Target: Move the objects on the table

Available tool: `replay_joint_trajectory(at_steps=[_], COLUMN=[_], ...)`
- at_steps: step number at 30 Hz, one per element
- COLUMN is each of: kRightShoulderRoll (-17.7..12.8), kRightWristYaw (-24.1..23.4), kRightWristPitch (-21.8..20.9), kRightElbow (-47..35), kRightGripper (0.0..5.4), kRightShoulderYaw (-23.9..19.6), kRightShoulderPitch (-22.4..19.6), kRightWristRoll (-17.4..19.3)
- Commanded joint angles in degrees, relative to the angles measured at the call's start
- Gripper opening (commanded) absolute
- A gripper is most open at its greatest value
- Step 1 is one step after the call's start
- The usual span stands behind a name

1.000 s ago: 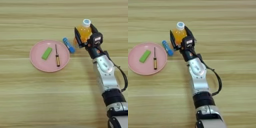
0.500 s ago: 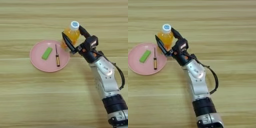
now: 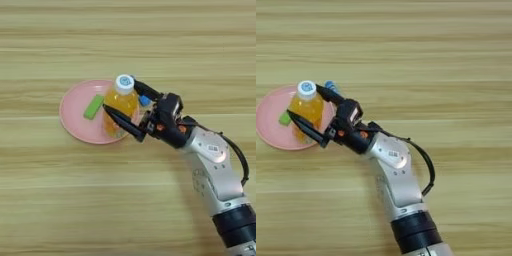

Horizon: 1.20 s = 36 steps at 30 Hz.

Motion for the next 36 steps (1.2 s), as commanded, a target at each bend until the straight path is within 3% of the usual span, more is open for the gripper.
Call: replay_joint_trajectory(at_steps=[1, 10, 17, 36], kRightShoulderRoll=[-0.8, -1.8, -2.1, -1.7], kRightWristYaw=[2.3, 10.5, 16.9, 19.8], kRightWristPitch=[0.8, 3.1, 0.5, -1.1], kRightElbow=[-4.4, -2.1, 5.2, 8.9], kRightGripper=[3.44, 3.44, 3.44, 3.44], kRightShoulderYaw=[-0.2, 0.7, 1.7, 1.4], kRightShoulderPitch=[-2.1, -1.0, -1.3, -1.8], kRightWristRoll=[2.8, 5.1, 2.1, 1.6])
